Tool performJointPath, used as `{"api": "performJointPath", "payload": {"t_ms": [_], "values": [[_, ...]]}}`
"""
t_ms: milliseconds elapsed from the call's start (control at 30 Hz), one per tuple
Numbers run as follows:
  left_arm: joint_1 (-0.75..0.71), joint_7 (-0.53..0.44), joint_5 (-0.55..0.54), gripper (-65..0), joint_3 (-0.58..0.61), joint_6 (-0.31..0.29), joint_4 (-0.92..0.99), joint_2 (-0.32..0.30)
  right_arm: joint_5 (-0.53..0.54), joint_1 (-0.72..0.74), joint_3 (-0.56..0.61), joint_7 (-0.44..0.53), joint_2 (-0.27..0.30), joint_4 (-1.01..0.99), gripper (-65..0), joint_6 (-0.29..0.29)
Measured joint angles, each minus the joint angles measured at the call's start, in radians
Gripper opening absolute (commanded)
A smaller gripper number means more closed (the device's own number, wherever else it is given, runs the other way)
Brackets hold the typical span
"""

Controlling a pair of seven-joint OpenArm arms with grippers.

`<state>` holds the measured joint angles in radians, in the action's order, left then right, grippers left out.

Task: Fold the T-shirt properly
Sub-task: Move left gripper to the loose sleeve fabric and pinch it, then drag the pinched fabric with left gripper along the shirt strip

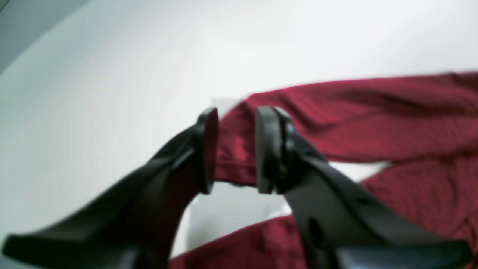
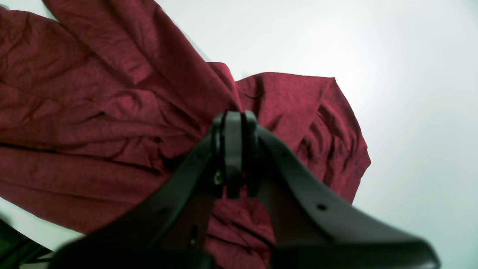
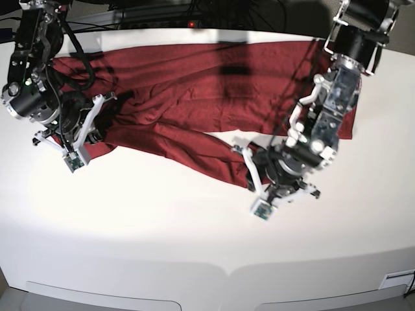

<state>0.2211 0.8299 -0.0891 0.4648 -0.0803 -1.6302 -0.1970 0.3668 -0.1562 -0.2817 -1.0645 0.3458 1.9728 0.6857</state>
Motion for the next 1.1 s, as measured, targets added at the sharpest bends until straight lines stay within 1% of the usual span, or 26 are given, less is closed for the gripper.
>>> {"api": "performJointPath", "payload": {"t_ms": [100, 133, 233, 300, 367, 400, 467, 567, 600, 767, 867, 1033, 1100], "values": [[-0.038, -0.135, 0.114, -38.3, 0.085, -0.003, 0.046, 0.000, 0.000, 0.000, 0.000, -0.001, 0.000, 0.000, -65.0, 0.000], [-0.045, -0.159, 0.146, -37.9, 0.118, -0.002, 0.070, 0.000, 0.000, 0.000, 0.000, -0.002, 0.001, 0.000, -65.0, 0.000], [-0.046, -0.154, 0.226, -37.9, 0.217, -0.004, 0.145, 0.000, 0.000, 0.000, 0.000, -0.007, 0.000, 0.000, -65.0, 0.000], [-0.043, -0.159, 0.287, -37.9, 0.250, 0.002, 0.200, 0.011, 0.000, 0.000, 0.000, -0.011, 0.000, 0.000, -65.0, 0.000], [-0.038, -0.180, 0.333, -37.9, 0.253, 0.047, 0.257, 0.035, 0.000, 0.000, 0.000, -0.011, 0.001, 0.000, -65.0, 0.000], [-0.032, -0.182, 0.339, -37.9, 0.253, 0.051, 0.280, 0.045, 0.000, 0.000, 0.000, -0.011, 0.000, 0.000, -65.0, 0.000], [-0.018, -0.223, 0.349, -37.9, 0.253, 0.075, 0.331, 0.060, 0.000, 0.000, 0.000, -0.011, 0.000, 0.000, -65.0, 0.000], [-0.005, -0.244, 0.348, -37.9, 0.253, 0.095, 0.374, 0.064, 0.003, 0.000, 0.000, -0.011, 0.000, 0.000, -65.0, 0.000], [0.002, -0.243, 0.349, -37.9, 0.253, 0.098, 0.383, 0.064, 0.003, 0.000, 0.000, -0.011, 0.000, 0.000, -65.0, 0.000], [0.018, -0.167, 0.354, -37.9, 0.253, 0.100, 0.386, 0.064, 0.003, 0.000, 0.000, -0.011, 0.000, 0.000, -65.0, 0.000], [0.020, -0.138, 0.401, -38.0, 0.253, 0.100, 0.387, 0.063, 0.003, 0.000, 0.000, -0.011, 0.000, 0.000, -65.0, 0.000], [0.020, -0.138, 0.412, -38.0, 0.253, 0.100, 0.385, 0.029, 0.003, 0.000, 0.000, -0.011, 0.000, 0.000, -65.0, 0.000], [0.021, -0.116, 0.418, -38.0, 0.253, 0.105, 0.385, 0.020, 0.003, 0.000, 0.000, -0.011, 0.000, 0.000, -65.0, 0.000]]}}
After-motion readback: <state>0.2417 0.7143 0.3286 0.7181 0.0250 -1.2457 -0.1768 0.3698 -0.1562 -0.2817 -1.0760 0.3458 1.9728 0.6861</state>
